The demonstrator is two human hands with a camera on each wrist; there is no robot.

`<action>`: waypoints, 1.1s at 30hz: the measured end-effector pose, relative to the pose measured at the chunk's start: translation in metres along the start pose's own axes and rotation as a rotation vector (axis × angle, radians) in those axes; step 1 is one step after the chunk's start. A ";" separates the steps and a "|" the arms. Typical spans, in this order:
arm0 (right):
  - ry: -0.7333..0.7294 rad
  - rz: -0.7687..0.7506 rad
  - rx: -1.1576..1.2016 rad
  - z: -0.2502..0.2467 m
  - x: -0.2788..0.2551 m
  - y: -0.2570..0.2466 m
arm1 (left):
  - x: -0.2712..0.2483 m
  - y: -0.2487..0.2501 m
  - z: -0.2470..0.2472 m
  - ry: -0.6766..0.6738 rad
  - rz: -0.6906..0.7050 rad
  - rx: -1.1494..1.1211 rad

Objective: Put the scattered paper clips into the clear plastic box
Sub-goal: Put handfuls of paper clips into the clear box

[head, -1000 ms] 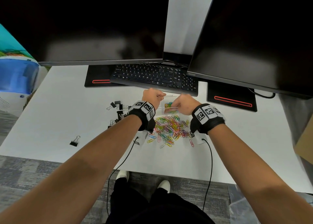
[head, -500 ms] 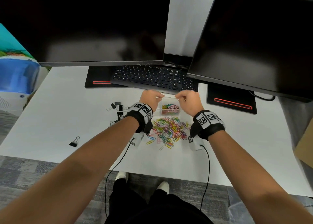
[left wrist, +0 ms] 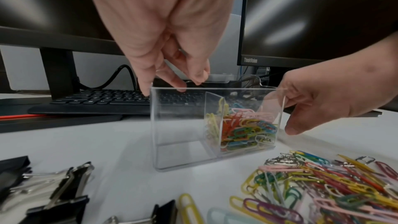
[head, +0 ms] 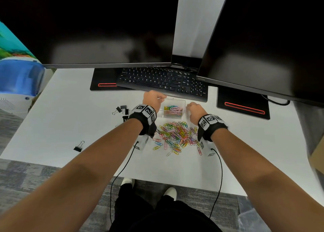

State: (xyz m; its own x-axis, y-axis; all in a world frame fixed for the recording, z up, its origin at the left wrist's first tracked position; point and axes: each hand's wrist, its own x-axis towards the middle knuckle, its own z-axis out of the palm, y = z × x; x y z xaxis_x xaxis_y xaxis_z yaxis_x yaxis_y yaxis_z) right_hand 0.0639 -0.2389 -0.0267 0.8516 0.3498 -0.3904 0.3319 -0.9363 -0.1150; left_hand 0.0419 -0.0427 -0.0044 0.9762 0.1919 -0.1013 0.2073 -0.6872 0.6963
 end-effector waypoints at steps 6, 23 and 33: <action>0.145 0.042 0.162 0.002 0.003 0.005 | -0.002 0.001 -0.002 0.009 0.016 -0.025; 0.083 0.415 0.451 0.015 0.008 -0.005 | -0.003 0.001 -0.003 0.003 0.003 -0.047; 0.034 0.486 0.433 0.018 -0.002 0.002 | -0.003 0.000 -0.005 -0.015 0.019 -0.041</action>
State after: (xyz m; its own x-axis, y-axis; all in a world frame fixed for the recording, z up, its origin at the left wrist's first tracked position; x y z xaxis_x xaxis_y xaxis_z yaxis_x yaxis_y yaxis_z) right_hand 0.0555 -0.2421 -0.0421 0.8783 -0.1224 -0.4621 -0.2818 -0.9134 -0.2937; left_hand 0.0390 -0.0397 -0.0006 0.9808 0.1685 -0.0981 0.1863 -0.6614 0.7265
